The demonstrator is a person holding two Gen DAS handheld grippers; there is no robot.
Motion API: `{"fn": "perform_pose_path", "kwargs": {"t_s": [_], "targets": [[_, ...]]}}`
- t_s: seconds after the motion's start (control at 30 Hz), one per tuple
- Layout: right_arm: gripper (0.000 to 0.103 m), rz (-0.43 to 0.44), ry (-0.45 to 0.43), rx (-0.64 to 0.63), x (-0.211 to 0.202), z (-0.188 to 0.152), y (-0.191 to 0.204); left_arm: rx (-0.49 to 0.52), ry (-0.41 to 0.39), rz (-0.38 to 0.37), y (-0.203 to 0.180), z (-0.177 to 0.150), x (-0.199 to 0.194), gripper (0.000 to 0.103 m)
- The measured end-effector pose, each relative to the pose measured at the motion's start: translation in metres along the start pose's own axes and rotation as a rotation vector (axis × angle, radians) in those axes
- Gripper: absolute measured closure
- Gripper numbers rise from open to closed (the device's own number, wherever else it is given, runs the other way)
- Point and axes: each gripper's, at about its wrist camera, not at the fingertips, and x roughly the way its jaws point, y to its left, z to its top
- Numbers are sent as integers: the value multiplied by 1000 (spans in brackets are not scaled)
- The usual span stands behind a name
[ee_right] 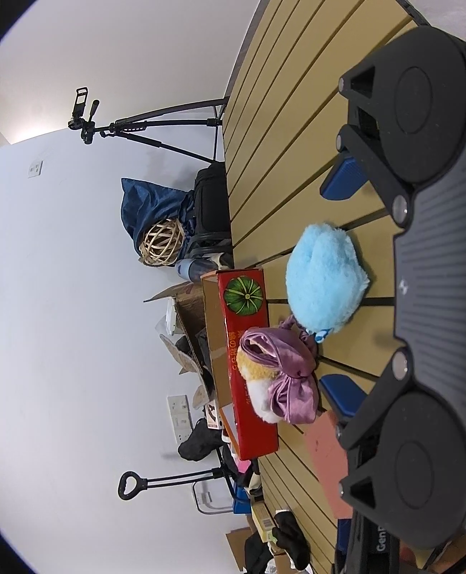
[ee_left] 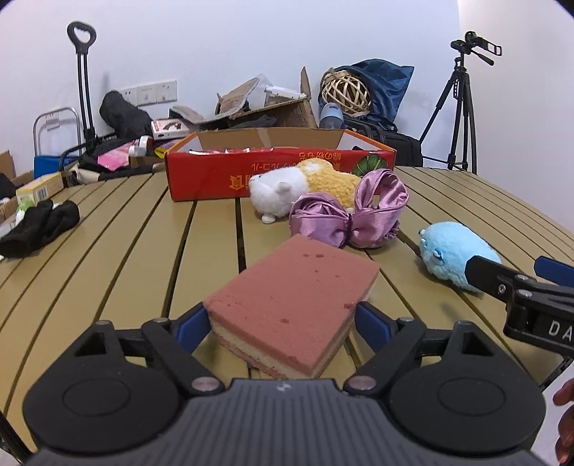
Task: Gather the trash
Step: 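Close the left gripper on the pink sponge while the right closes on the blue plush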
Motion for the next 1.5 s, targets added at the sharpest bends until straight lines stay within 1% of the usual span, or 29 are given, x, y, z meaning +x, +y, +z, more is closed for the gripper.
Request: {"fn": "perform_pose_path", "kwargs": {"t_s": [0.2, 0.37, 0.6, 0.73, 0.93, 1.03, 1.1, 1.13, 1.2, 1.23, 1.33, 1.4, 1.5], "targets": [[0, -2, 3, 2, 2, 0, 0, 2, -61, 9, 1, 0, -14, 19], [0, -12, 9, -1, 6, 3, 2, -25, -96, 43, 7, 2, -27, 19], [0, -59, 46, 2, 23, 14, 3, -47, -120, 99, 24, 1, -42, 19], [0, -64, 85, 13, 34, 17, 3, -75, -128, 130, 35, 2, -47, 19], [0, -65, 124, -20, 46, 15, 8, -121, -118, 172, 47, 4, -45, 19], [3, -60, 142, -24, 51, 15, 8, -131, -113, 186, 49, 3, -45, 19], [8, -56, 153, -23, 53, 16, 8, -133, -112, 189, 49, 2, -45, 19], [9, -56, 158, -23, 54, 16, 7, -133, -111, 190, 49, 2, -45, 19], [16, -53, 166, -23, 55, 15, 7, -132, -112, 194, 49, 2, -45, 19], [18, -51, 168, -25, 55, 15, 7, -133, -112, 194, 49, 2, -45, 19], [19, -45, 173, -23, 56, 14, 6, -143, -111, 188, 50, 3, -46, 19], [29, -42, 171, -27, 56, 13, 6, -143, -112, 191, 50, 3, -46, 19], [31, -36, 168, -35, 55, 13, 6, -143, -112, 190, 50, 3, -46, 19]]}}
